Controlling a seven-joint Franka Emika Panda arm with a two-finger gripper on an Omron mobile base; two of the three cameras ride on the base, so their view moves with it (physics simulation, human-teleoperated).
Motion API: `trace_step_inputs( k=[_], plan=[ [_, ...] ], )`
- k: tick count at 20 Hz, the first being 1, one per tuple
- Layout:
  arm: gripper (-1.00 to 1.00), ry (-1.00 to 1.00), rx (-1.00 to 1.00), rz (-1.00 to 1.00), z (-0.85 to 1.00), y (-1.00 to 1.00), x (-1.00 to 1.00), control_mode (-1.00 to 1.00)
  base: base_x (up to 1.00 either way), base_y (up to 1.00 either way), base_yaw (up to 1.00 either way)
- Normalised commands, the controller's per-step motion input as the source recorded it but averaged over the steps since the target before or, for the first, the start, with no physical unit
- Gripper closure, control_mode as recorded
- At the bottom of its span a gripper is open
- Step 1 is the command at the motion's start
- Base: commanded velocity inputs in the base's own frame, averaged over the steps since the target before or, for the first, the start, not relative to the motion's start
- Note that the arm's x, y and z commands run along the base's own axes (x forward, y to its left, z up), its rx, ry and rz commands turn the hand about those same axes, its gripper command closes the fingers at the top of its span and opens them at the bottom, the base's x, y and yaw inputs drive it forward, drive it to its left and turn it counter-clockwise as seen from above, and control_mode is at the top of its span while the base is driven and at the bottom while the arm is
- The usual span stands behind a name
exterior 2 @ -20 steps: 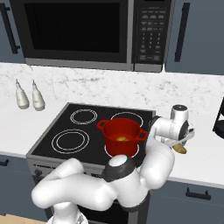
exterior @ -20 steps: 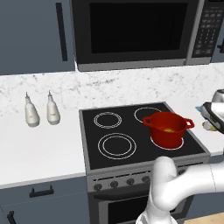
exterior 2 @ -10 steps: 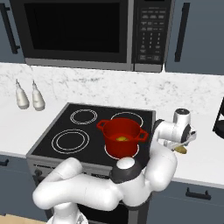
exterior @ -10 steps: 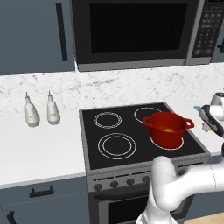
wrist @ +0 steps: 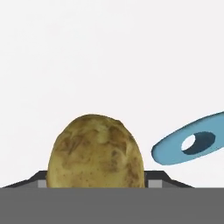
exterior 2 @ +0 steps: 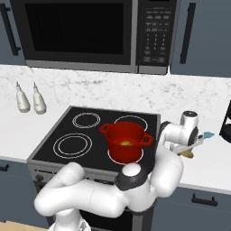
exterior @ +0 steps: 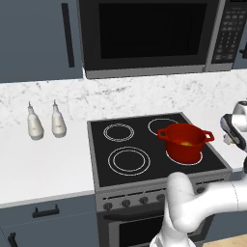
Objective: Put the potato and lemon in the pot. Retrieve the spatula and lightly stir the vegetables in the pot.
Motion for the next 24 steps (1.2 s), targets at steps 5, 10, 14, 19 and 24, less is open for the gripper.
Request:
trace_step_inputs(
  k=[5,10,14,19,24],
  plan=[
    [1.0,0.0,0.0,0.0,0.01,0.16,-0.85,-1.0,0.0,0.0,0.0],
    [1.0,-0.1,0.01,-0.01,0.64,0.36,-1.0,-1.0,0.0,0.0,0.0],
    [1.0,-0.27,0.09,-0.08,1.0,0.65,-1.0,-1.0,0.0,0.0,0.0],
    [1.0,-0.19,0.06,-0.11,0.88,0.99,-0.64,-1.0,0.0,0.0,0.0],
    [1.0,0.03,0.0,-0.06,0.97,1.0,0.04,-1.0,0.0,0.0,0.0]
  ],
)
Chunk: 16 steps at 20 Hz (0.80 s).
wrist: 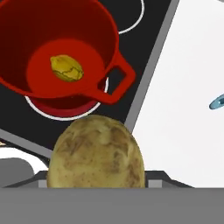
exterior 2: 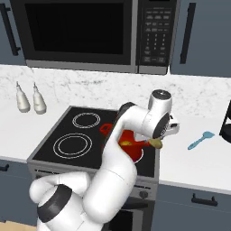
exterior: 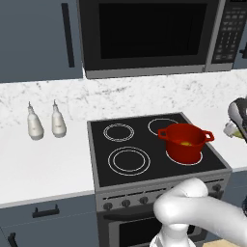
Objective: Put the potato and lemon in the pot. Retrieve the spatula and lightly stir the vegetables in the pot.
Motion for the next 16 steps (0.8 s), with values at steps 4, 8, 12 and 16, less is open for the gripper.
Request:
trace_step_inputs(
  k=[4,8,12,16],
  plan=[
    [1.0,0.17,0.0,-0.01,0.79,0.91,0.28,-1.0,0.0,0.0,0.0],
    [1.0,0.06,0.0,0.0,0.06,0.76,0.41,-1.0,0.0,0.0,0.0],
    [1.0,0.02,0.01,0.0,-0.17,0.31,0.26,-1.0,0.0,0.0,0.0],
    [1.0,0.04,0.02,0.0,-0.35,0.28,0.34,-1.0,0.0,0.0,0.0]
  ],
)
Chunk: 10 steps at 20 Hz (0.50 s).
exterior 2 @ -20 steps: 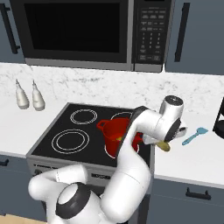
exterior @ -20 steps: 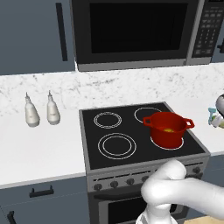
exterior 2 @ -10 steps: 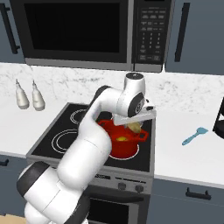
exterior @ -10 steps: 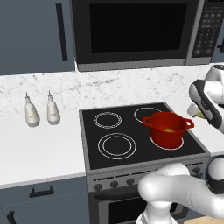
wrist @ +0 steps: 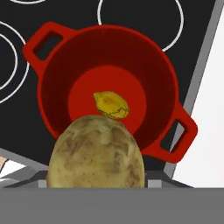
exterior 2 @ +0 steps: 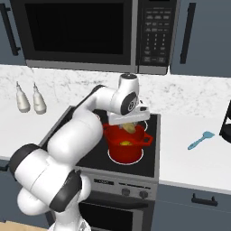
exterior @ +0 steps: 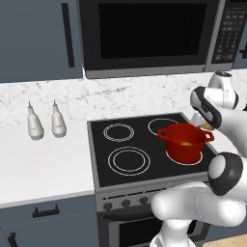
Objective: Put the potato and lemon in the pot. Retrieve the spatula and lightly stir the vegetables in the pot.
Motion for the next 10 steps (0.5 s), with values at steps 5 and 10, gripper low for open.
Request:
trace_step_inputs(
  k=[5,10],
  plan=[
    [1.0,0.01,0.01,0.0,-0.3,0.25,0.14,-1.0,0.0,0.0,0.0],
    [1.0,0.0,0.01,0.0,-0.31,0.16,0.04,-1.0,0.0,0.0,0.0]
  ],
)
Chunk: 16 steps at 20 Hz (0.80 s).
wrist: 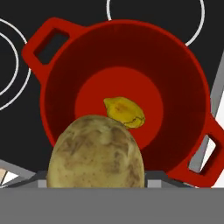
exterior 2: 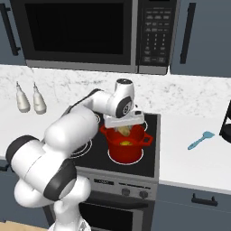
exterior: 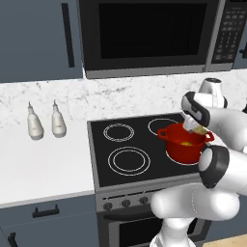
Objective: Put the potato and lemon in the pot. Retrieve the spatula and lightly stir the vegetables in the pot.
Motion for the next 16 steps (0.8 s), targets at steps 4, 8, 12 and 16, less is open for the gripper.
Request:
trace_step_inputs(
  k=[4,8,12,16],
  plan=[
    [1.0,0.0,0.0,0.0,-0.34,0.16,0.08,-1.0,0.0,0.0,0.0],
    [1.0,0.0,0.0,0.0,-0.29,0.02,0.04,-1.0,0.0,0.0,0.0],
    [1.0,0.0,0.0,0.0,-0.28,0.0,0.01,-1.0,0.0,0.0,0.0],
    [-1.0,0.0,0.0,0.0,-0.23,0.0,0.1,-1.0,0.0,0.0,0.0]
  ],
)
